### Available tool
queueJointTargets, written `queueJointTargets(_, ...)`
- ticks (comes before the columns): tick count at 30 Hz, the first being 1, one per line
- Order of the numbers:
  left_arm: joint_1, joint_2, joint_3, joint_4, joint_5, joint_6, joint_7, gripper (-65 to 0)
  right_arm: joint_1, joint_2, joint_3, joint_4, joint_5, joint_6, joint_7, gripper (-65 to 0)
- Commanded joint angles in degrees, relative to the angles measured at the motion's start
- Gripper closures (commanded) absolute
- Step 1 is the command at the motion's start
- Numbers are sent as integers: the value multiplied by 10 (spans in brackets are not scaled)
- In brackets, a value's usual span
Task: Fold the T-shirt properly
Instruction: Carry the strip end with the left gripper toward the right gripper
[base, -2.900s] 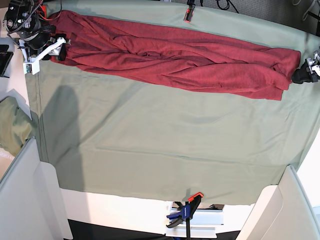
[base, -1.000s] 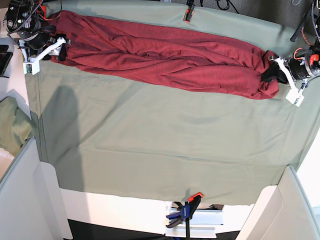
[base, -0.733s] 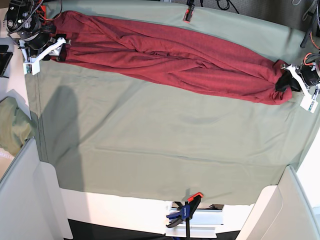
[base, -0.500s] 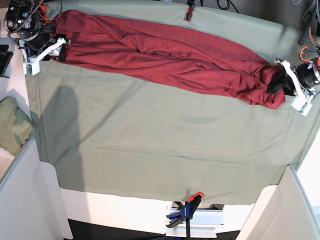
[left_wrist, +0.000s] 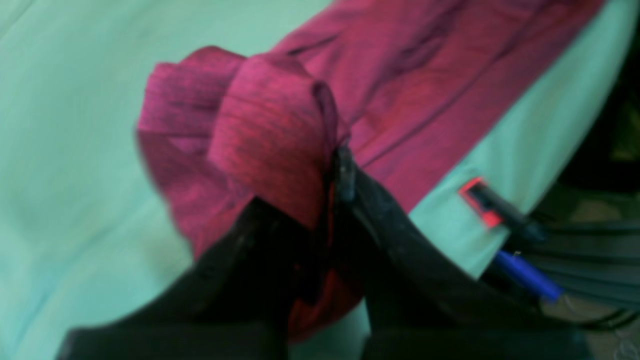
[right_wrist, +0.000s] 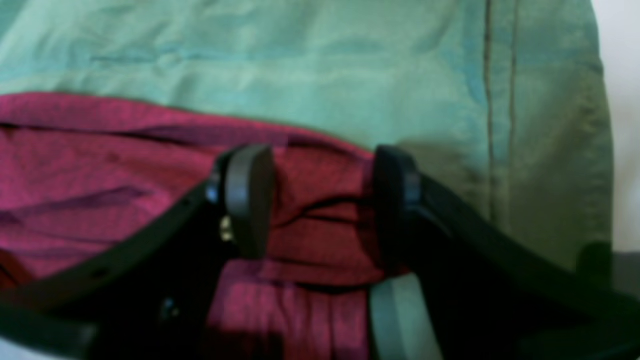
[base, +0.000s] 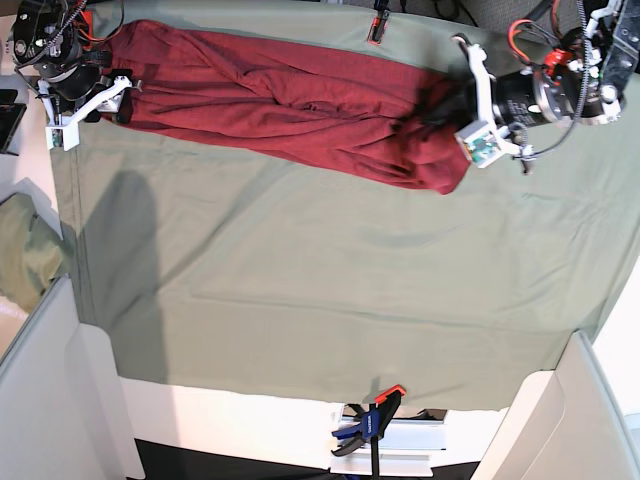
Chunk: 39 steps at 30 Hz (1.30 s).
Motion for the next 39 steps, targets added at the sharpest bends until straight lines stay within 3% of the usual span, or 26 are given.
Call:
queueJointTargets(1,-15,0,10,9,2,-1,-17,0,6,9,4,10,5,-1,11,-325)
queueJointTargets(5,-44,20,49,2,37,12,-34,0,6,9,4,10,4,0,10,-325)
queueJointTargets(14,-55,49,92,-7,14,11,-38,0,6,9,4,10,4,-1,8,-325)
queueJointTargets(23,-85,80,135,-61,48,7,-62,0,6,9,4,10,5,-2,6,-325)
queueJointTargets(24,-92,83,140,-73,49,6,-65,-19,6,9,4,10,5,-2,6,-325)
queueJointTargets(28,-111,92,162,-112,49,-1,-81,-294,6,9,4,10,5,-2,6,-325)
queueJointTargets(29,-112,96,167,-116,48,-1,-81,-330,6,9,4,10,5,-2,7,-325)
queueJointTargets(39,-119,141,173,-117,36,-1,-80,-333,6,10,4,12,5,-2,8,-325)
